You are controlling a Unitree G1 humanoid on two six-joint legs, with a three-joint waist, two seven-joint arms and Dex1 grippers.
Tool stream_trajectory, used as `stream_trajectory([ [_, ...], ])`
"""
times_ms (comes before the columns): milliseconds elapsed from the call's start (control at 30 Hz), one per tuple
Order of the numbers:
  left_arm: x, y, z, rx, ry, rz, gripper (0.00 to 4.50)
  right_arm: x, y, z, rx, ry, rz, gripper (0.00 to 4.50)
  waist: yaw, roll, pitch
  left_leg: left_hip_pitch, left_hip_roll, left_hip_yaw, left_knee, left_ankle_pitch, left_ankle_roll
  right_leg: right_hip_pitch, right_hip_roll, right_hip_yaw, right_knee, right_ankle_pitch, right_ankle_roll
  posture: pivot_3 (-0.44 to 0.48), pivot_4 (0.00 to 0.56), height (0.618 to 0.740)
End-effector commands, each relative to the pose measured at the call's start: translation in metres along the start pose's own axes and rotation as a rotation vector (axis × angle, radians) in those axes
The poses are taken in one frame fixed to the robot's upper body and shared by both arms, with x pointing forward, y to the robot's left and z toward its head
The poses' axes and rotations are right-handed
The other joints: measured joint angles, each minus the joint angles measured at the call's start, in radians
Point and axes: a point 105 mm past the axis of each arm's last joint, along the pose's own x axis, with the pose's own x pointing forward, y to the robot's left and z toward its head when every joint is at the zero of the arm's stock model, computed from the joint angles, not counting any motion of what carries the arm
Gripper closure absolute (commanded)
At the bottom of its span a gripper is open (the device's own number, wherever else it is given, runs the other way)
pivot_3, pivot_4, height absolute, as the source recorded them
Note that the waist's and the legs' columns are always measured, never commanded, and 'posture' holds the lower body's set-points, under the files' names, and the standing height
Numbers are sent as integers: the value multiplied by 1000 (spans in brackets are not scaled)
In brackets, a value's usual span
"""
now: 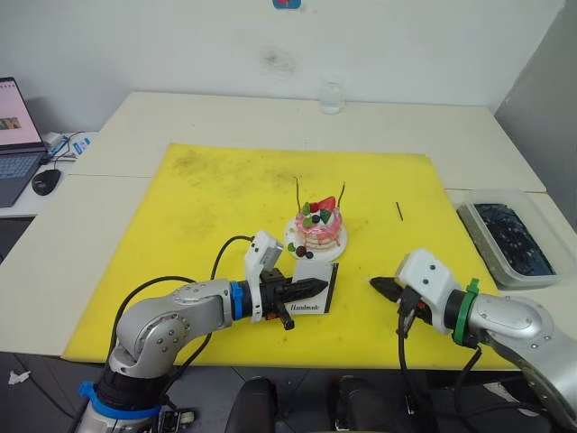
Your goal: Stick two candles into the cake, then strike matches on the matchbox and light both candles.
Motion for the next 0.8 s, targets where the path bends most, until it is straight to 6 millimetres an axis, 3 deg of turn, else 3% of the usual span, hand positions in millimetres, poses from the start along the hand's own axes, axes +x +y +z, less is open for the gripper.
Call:
stream_trajectory([
  [33,-2,-8,9,53,-31,-21,4500,3,-12,2,98,-104,-129,4476,0,0,0,0,0,0,0,0,0,0,0,0,0,0,0,0,150,740],
  [400,-2,-9,10,63,-28,-19,4500,22,-5,-25,219,-188,-198,4476,0,1,0,0,0,1,0,0,0,0,0,1,0,0,0,0,150,740],
  [500,-2,-9,10,64,-28,-19,4500,24,-5,-32,228,-178,-210,3883,0,1,0,1,0,1,0,0,0,0,0,1,0,0,0,0,150,740],
  [667,-2,-9,10,62,-27,-18,4500,26,-4,-34,201,-172,-195,2158,0,1,0,1,0,1,0,0,0,0,0,1,0,0,0,0,150,740],
  [800,-2,-9,11,62,-27,-18,4500,26,-3,-34,203,-167,-184,2158,0,1,0,1,0,1,0,0,0,0,0,1,0,0,0,0,150,740],
])
